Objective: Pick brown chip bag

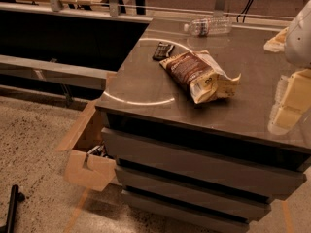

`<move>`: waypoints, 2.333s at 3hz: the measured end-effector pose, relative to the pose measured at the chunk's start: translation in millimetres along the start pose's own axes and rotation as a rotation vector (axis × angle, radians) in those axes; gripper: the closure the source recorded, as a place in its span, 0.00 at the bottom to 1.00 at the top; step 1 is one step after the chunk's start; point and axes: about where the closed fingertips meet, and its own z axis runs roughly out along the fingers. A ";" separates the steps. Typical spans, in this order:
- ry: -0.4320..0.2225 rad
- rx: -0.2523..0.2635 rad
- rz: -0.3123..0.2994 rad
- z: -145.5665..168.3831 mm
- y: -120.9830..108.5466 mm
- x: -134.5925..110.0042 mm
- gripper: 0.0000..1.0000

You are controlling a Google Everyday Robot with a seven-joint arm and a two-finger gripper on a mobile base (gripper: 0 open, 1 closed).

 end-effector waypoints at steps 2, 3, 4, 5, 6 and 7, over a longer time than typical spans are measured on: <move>-0.069 0.006 0.037 3.0 -13.5 -1.4 0.00; -0.244 0.006 0.144 17.9 -48.7 -3.2 0.00; -0.440 0.006 0.203 37.7 -87.3 -14.5 0.00; -0.542 0.015 0.224 56.7 -121.5 -26.6 0.00; -0.560 0.031 0.257 77.8 -145.6 -36.0 0.00; -0.559 0.014 0.288 102.8 -153.5 -30.3 0.00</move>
Offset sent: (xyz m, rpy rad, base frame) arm 0.0503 -0.0100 0.0008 0.2661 -0.0504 -0.0687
